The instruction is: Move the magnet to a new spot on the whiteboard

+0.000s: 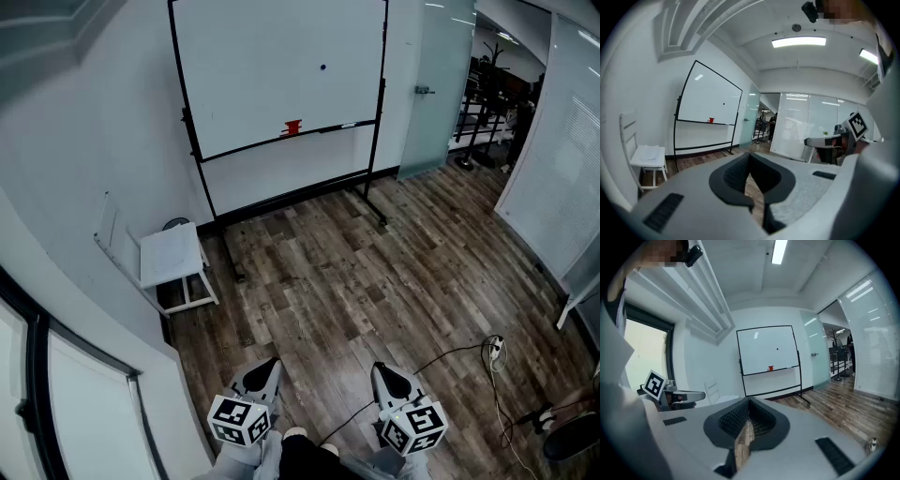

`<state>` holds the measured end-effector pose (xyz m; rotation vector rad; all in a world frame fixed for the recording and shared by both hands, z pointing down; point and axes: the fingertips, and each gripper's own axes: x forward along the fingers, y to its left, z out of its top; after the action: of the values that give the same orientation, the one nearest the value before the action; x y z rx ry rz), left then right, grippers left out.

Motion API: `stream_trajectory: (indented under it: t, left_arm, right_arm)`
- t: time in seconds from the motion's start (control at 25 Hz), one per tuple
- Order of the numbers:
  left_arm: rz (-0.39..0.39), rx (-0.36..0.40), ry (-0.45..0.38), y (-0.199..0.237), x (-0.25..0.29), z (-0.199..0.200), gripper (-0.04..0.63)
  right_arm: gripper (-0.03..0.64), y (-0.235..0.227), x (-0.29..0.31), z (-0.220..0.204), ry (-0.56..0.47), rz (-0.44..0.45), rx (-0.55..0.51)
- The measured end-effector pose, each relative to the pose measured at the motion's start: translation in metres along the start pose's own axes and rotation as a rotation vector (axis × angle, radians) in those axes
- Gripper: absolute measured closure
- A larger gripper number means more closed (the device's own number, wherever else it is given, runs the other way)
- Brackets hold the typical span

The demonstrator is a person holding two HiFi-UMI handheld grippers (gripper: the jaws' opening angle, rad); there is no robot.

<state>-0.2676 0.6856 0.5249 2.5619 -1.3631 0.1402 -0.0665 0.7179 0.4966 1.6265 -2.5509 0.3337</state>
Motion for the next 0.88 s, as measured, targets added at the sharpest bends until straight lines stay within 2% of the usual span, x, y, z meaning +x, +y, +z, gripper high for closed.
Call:
stream_trajectory:
  t: [0.28,0.88]
  left_arm:
    - [-0.011,0.01,-0.048,-0.033,-0.027,-0.003,0.586]
    - [-0.014,0.039,-0.051,-0.07,-0.037,-0.011,0.585]
  right_arm:
    - [0.589,0.004,-0.037,-0.016,-0.033,-0.024,0.044]
    - [0.589,-0.008,-0.072,-0.025,-0.039,-0.036,0.063]
